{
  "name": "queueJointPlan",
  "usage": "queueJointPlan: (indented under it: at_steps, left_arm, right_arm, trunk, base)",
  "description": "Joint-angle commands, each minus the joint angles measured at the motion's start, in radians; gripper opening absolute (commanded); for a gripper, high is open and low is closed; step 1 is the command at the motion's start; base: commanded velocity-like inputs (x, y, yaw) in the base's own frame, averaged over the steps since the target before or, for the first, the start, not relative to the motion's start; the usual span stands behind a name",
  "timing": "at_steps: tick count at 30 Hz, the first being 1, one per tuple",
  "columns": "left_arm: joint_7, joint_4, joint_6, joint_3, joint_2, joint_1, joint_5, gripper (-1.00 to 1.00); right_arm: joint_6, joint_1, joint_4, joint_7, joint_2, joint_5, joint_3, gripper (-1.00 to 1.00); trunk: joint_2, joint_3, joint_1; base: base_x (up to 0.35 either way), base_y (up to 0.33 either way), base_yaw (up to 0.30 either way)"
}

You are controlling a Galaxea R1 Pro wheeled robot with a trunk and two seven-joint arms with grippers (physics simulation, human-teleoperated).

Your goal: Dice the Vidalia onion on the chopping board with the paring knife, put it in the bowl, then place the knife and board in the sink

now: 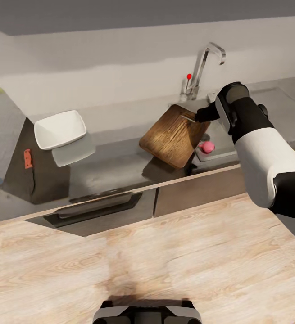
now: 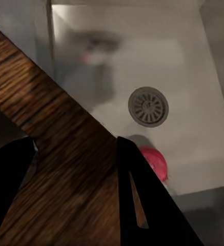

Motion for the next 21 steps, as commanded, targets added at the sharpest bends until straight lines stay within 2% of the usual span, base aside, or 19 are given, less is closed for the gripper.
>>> queueJointPlan:
  at_steps: [1, 4, 8, 10, 12, 14, 18, 21]
  left_arm:
    - [-0.002, -0.001, -0.001, -0.002, 0.0, 0.001, 0.002, 1.0]
    - [-0.002, -0.001, -0.001, -0.002, 0.0, 0.001, 0.002, 1.0]
    - [-0.002, -0.001, -0.001, -0.002, 0.0, 0.001, 0.002, 1.0]
    - [-0.002, -0.001, -0.001, -0.002, 0.0, 0.001, 0.002, 1.0]
    - [-0.002, -0.001, -0.001, -0.002, 0.0, 0.001, 0.002, 1.0]
    - [-0.002, -0.001, -0.001, -0.002, 0.0, 0.001, 0.002, 1.0]
    - [-0.002, -0.001, -0.001, -0.002, 0.0, 0.0, 0.002, 1.0]
    - [-0.002, -0.001, -0.001, -0.002, 0.0, 0.001, 0.002, 1.0]
  right_arm:
    - [0.004, -0.001, 0.0, 0.007, -0.001, 0.007, -0.01, -1.0]
    - [0.004, -0.001, 0.0, -0.005, -0.001, 0.007, -0.03, -1.0]
    - [0.001, -0.001, 0.0, -0.057, -0.002, 0.006, -0.055, -1.0]
    - [0.0, -0.001, 0.0, -0.073, -0.002, 0.006, -0.095, -1.0]
    - [-0.001, -0.001, 0.0, -0.092, -0.001, 0.007, -0.157, -1.0]
    - [-0.004, -0.001, 0.002, -0.122, 0.0, 0.007, -0.184, -1.0]
    - [-0.069, -0.001, 0.063, -0.191, 0.0, 0.006, -0.204, -1.0]
    - [-0.102, -0.001, 0.094, -0.214, 0.0, 0.006, -0.209, -1.0]
  trunk:
    - [-0.002, -0.001, 0.001]
    - [-0.002, -0.001, 0.001]
    - [-0.002, -0.001, 0.001]
    - [-0.002, -0.001, 0.001]
    - [-0.002, -0.001, 0.001]
    - [-0.002, -0.001, 0.001]
    - [-0.002, -0.001, 0.001]
    - [-0.002, -0.001, 0.001]
  base:
    - [0.0, 0.298, 0.0]
    - [0.0, 0.298, 0.0]
    - [0.0, 0.298, 0.0]
    - [0.0, 0.298, 0.0]
    - [0.0, 0.298, 0.0]
    - [0.0, 0.298, 0.0]
    - [0.0, 0.298, 0.0]
    - [0.0, 0.298, 0.0]
